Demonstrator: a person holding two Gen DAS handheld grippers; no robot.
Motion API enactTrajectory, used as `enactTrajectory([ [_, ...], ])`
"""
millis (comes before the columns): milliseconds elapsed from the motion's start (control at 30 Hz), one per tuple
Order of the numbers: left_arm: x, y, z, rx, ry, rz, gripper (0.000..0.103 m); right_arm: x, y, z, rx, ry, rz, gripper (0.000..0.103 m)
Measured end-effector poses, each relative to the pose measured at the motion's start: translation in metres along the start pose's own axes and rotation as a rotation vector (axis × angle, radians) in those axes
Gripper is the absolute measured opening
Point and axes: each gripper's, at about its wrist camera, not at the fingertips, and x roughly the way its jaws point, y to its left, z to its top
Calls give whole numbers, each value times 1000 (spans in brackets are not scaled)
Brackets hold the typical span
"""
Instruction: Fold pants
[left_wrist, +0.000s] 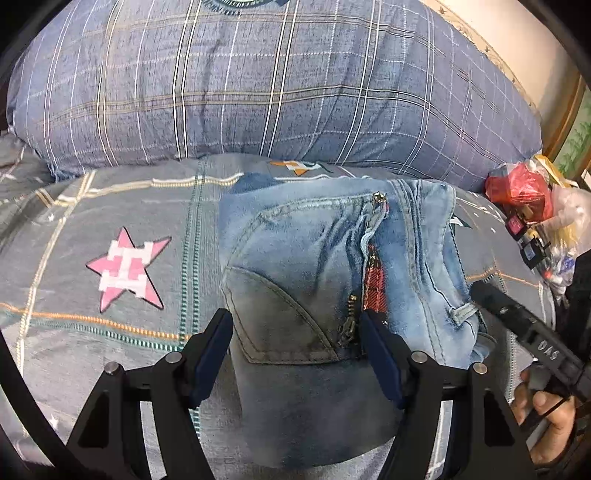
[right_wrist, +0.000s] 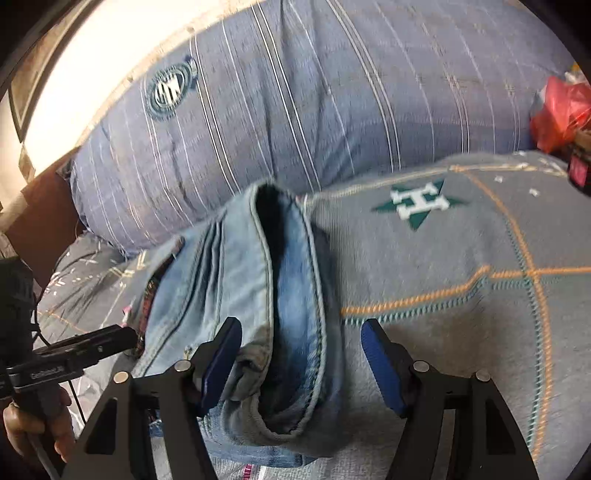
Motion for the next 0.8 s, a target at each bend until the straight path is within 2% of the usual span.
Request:
enactTrajectory([
  [133, -1, -9, 1, 50, -29, 38, 71, -5, -3, 3, 15, -25, 41, 71],
  [300, -3, -19, 1, 91, -54, 69, 71, 7, 20, -1, -62, 0, 92, 68],
  [367, -3, -19, 2, 100, -56, 70, 71, 16, 27, -6, -98, 35, 92, 53],
  [500, -1, -21, 0, 109, -59, 70, 71, 26, 37, -10, -152, 62, 64, 45],
  [567, 0, -20, 0, 108, -57, 65, 71, 26, 41, -11, -174, 57, 54, 35],
  [700, -1, -19, -1, 113, -58, 62, 72, 25, 49, -13, -232, 39, 19, 35],
  [800, -3, -16, -1, 113, -66, 66, 71, 30, 46, -12, -210, 70, 23, 35],
])
